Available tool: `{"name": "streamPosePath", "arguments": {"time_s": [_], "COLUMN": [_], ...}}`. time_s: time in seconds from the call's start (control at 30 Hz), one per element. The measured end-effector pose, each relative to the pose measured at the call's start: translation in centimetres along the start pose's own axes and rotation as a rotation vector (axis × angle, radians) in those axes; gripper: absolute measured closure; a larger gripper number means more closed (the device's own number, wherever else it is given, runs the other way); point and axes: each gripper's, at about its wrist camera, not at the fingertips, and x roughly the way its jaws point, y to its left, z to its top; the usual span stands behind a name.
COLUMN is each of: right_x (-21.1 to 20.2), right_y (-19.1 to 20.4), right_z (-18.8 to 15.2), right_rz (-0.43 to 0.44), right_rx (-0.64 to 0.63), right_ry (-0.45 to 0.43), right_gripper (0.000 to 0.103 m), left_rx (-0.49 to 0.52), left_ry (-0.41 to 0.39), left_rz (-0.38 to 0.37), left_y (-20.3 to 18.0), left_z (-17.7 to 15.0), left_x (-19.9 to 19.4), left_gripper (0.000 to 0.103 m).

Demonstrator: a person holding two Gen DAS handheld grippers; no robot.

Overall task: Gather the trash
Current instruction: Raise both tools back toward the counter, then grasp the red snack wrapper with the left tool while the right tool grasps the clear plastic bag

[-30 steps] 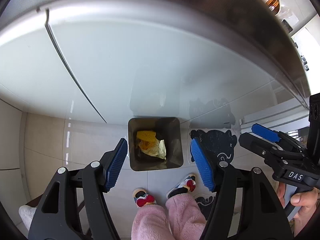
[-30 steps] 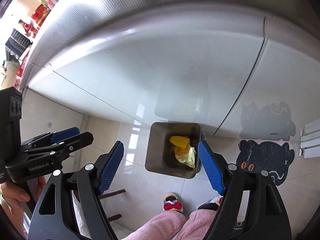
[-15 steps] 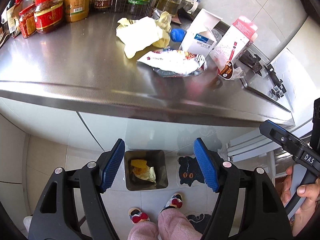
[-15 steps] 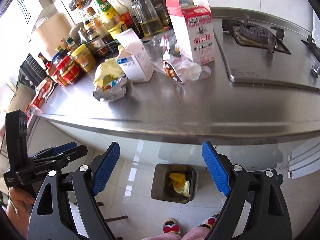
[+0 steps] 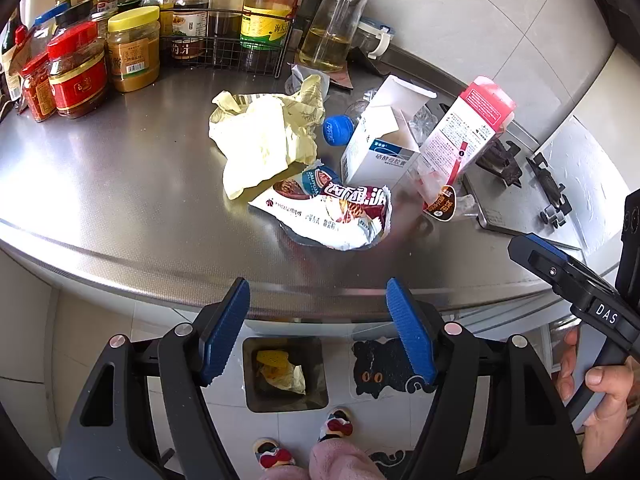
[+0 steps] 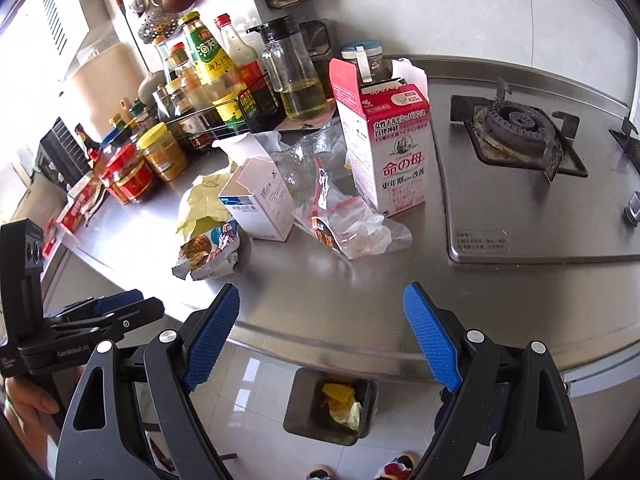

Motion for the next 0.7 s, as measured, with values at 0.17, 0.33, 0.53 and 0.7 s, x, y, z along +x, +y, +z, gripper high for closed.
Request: {"name": "streamPosePath", "arguments": {"time_s": [0.17, 0.33, 0.53, 0.7], "right_x": [2.0, 4.0, 6.2, 8.1], "right_y": [-0.3, -0.6, -0.8, -1.0], "right_z": [1.6, 2.4, 2.9, 2.9], "right_rz": [-0.006, -0.011, -0.023, -0.020], "right_rx": [-0.054, -0.093, -0.119, -0.128], "right_ry": [0.005, 0.021, 0.047, 0.089], "right_gripper": [0.018, 0.018, 0.020, 0.033], "left_rx": [-0.015, -0.003, -0.012, -0.026], "left_ry": [-0.007, 0.003, 0.027, 0.046], "left_rz": [-0.004, 0.007, 0.034, 0.046], "left_y": [-0.3, -1.2, -1.5, -1.2], "left_z": [1.2, 2.1, 2.5, 2.6], "left_x": [1.0, 2.4, 4.2, 5.2], "left_gripper": [0.037, 0.037, 0.043, 0.063]}}
